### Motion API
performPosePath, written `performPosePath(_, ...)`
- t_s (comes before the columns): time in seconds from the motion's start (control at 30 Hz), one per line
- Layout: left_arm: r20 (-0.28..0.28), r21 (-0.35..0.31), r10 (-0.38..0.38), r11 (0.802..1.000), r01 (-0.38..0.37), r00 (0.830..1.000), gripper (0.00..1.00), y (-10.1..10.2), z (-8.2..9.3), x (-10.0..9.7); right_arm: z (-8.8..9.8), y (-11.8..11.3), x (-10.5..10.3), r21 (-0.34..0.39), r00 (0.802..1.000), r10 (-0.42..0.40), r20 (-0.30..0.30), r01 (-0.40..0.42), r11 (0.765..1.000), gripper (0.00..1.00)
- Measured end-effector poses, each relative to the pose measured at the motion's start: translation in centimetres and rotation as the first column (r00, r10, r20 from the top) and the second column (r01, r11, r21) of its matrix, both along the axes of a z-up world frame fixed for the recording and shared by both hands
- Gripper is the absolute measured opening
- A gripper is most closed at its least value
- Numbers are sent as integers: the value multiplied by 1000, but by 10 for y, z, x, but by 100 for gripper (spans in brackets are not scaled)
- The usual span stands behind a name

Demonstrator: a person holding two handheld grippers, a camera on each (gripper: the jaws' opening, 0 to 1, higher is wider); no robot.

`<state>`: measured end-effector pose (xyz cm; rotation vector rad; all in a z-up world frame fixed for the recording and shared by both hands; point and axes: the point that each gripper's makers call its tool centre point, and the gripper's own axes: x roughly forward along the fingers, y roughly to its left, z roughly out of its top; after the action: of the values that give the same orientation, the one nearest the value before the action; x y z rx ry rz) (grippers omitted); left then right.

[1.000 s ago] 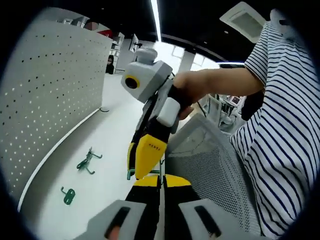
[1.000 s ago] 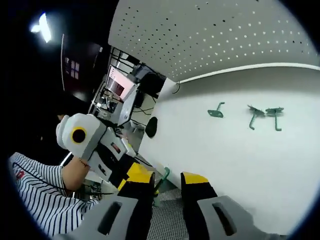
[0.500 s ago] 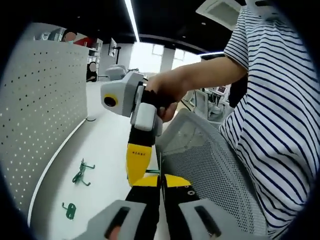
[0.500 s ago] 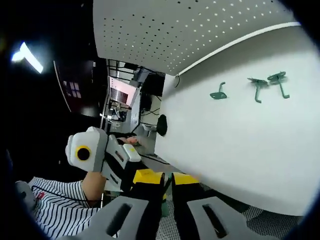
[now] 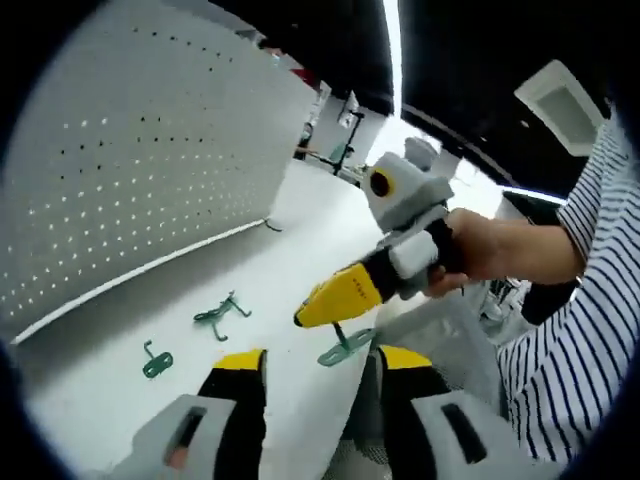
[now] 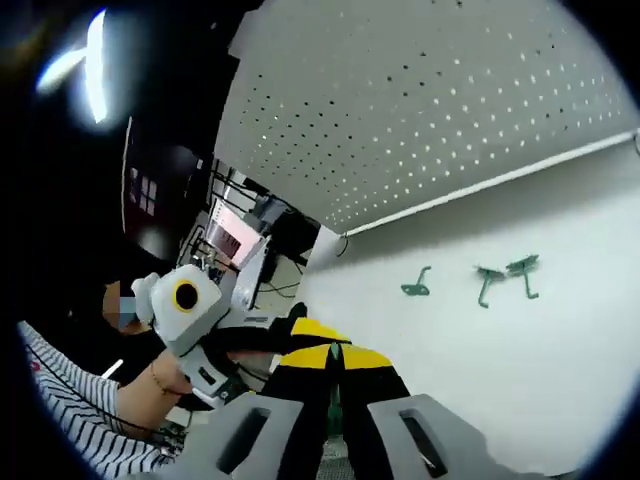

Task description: Insert the hook assembly into the mounting plate slot until the hook locks in place.

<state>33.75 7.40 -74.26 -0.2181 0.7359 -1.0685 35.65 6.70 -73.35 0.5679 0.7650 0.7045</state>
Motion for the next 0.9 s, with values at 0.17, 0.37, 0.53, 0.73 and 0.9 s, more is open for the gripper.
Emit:
performPosePath(0.17, -23, -17, 105, 994, -105, 994, 55, 2, 7, 10, 17, -6, 13, 28, 985, -143, 101, 141, 990, 0)
performPosePath(0.37, 52, 57, 96, 993, -98, 994, 51, -4, 8, 6, 33, -2, 17, -29, 959, -169, 226, 180, 983, 0)
performPosePath(0.53, 77, 58, 99, 993, -104, 992, 49, -10, 14, 6, 40, 4, 19, -47, 948, -163, 274, 183, 982, 0)
performPosePath(0.73, 134, 88, 89, 991, -101, 987, 45, -12, 22, 8, 43, 7, 18, -76, 937, -153, 313, 185, 980, 0)
performPosePath(0.9, 151, 73, 92, 992, -104, 984, 42, -13, 28, 9, 45, 10, 18, -70, 936, -148, 320, 179, 981, 0)
